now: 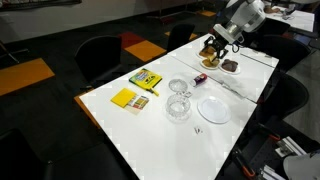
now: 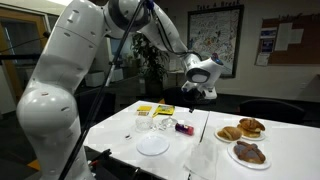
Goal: Place the container with the red lid upright.
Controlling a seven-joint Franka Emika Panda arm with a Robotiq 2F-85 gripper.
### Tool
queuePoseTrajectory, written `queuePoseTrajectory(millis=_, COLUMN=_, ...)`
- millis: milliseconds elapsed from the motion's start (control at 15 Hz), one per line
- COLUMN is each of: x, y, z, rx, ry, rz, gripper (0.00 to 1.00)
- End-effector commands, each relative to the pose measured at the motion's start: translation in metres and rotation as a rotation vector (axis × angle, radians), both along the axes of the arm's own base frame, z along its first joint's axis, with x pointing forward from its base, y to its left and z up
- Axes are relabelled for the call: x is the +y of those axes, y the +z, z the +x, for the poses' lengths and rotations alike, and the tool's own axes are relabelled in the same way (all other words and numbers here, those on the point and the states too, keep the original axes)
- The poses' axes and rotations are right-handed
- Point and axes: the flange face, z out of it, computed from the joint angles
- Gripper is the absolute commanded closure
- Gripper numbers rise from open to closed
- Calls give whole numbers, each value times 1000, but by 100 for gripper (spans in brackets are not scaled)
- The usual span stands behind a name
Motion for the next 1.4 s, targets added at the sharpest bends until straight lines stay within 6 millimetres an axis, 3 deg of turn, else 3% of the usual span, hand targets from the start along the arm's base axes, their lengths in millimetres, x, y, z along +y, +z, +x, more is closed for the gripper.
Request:
queuePoseTrajectory(millis=0, x=-2, y=-5, z=4, rx=25, ry=-13, rz=3, gripper=0)
queuePoseTrajectory(millis=533, x=-25, y=-63, z=14, rx=190, ry=-105, rz=71, gripper=0)
queuePoseTrajectory(millis=1333, x=-12, y=-122, z=30, rx=334, ry=-5, rz=109, gripper=0)
